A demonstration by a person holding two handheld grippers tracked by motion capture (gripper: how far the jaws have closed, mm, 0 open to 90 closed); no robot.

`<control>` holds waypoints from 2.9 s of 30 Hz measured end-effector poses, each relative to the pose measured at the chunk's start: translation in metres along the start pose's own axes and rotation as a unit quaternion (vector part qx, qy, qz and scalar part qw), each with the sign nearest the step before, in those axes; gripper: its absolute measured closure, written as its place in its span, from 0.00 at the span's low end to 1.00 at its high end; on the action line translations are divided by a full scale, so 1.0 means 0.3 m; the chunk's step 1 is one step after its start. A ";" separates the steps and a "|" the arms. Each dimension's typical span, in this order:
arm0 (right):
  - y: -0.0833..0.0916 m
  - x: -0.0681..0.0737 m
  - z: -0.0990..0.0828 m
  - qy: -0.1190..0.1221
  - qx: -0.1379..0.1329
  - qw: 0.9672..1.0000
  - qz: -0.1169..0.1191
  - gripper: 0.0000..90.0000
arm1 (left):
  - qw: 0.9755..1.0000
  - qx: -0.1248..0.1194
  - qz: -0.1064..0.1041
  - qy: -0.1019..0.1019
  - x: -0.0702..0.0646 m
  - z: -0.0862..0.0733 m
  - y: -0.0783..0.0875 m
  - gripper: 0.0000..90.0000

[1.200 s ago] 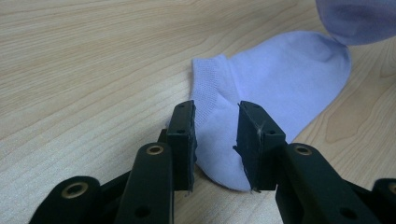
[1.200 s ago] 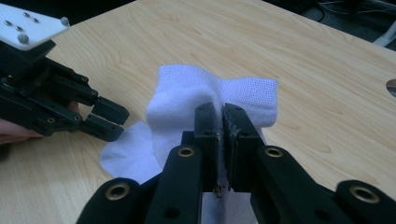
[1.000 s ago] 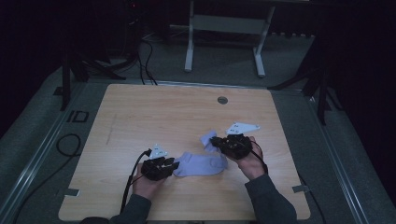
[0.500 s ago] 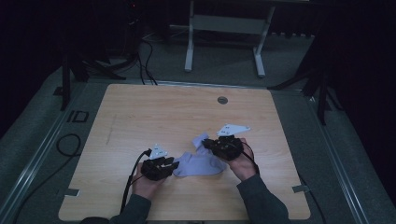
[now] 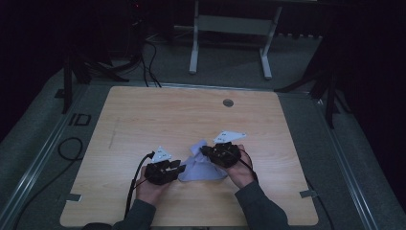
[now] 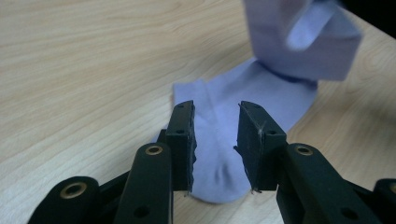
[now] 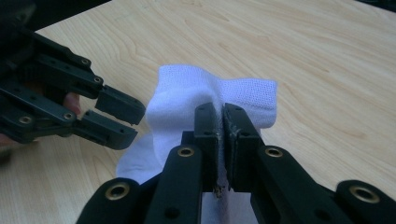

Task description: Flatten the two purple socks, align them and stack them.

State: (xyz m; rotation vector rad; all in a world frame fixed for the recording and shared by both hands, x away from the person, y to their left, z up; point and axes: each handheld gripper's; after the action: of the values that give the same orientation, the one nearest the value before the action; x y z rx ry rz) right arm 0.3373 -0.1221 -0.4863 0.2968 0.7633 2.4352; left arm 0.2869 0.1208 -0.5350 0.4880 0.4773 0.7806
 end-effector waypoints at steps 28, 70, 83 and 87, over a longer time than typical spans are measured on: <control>-0.004 0.034 -0.034 0.004 -0.001 1.000 0.021 0.77 | 1.000 -0.004 -0.021 -0.017 -0.070 0.052 -0.049 0.99; 0.058 -0.089 -0.254 -0.082 0.051 0.994 -0.058 0.99 | 1.000 0.012 -0.004 -0.008 -0.036 0.033 -0.043 0.99; 0.014 -0.077 -0.285 -0.057 0.079 0.992 -0.083 0.99 | 1.000 0.022 0.001 -0.001 -0.024 0.020 -0.037 0.99; 0.008 -0.079 -0.288 -0.058 0.083 0.992 -0.078 0.99 | 1.000 0.025 0.001 0.000 -0.019 0.015 -0.031 0.99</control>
State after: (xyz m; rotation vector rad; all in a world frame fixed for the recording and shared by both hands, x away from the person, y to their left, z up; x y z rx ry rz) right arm 0.3243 -0.1766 -0.5561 0.4216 0.9036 2.1930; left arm 0.2910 0.1097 -0.5356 0.5349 0.4980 0.7719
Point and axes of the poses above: each handheld gripper's, and its own axes: y roughly backward along the jaws, z roughly out of its top, x roughly to its left, and after that the axes turned 2 degrees about y, right-handed
